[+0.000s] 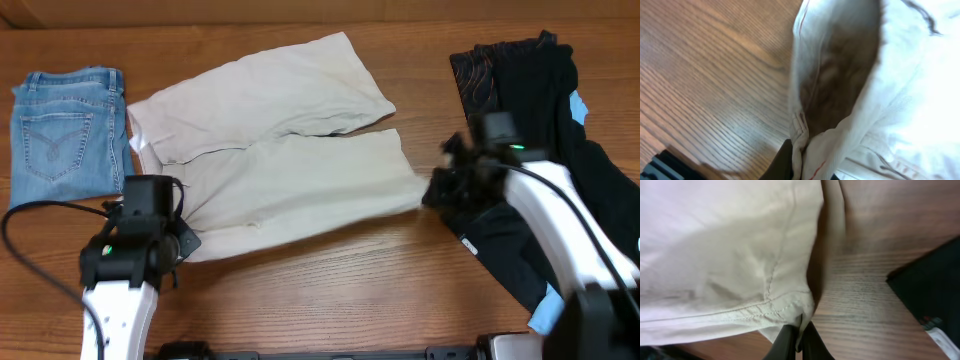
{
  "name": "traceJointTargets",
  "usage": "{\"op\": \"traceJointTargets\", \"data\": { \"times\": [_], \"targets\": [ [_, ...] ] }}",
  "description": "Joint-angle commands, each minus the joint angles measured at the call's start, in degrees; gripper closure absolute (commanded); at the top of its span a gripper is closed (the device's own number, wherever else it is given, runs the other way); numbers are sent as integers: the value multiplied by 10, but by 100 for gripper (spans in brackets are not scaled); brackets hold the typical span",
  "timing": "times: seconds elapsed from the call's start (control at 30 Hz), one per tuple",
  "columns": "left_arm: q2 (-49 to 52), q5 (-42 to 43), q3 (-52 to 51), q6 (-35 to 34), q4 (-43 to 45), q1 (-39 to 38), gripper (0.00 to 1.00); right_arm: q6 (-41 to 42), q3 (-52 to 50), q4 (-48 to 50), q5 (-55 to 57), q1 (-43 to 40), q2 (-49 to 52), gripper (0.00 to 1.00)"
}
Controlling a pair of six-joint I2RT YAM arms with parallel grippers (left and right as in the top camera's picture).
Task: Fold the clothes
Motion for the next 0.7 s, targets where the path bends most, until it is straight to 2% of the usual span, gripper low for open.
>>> {"op": "traceJointTargets", "data": {
  "times": [0.0,0.13,0.2,0.37,0.53,0.67],
  "targets": [
    [-42,-19,37,28,-31,20,91,12,42,-24,43,-56,-84,96],
    [-56,23,42,28,-66,20,91,11,53,-64,56,-96,-151,96],
    [-59,65,45,29,-106,20,96,11,54,-86,77,-112,-181,96],
    [-71,121,82,33,-160,20,96,11,71,-105,97,-146,-225,96],
    [-101,141,121,33,-227,20,96,4,137,-107,129,-153,-223,96],
    [-130,162,122,22,-243,20,96,-15,209,-88,130,-140,-178,96]
  ]
}}
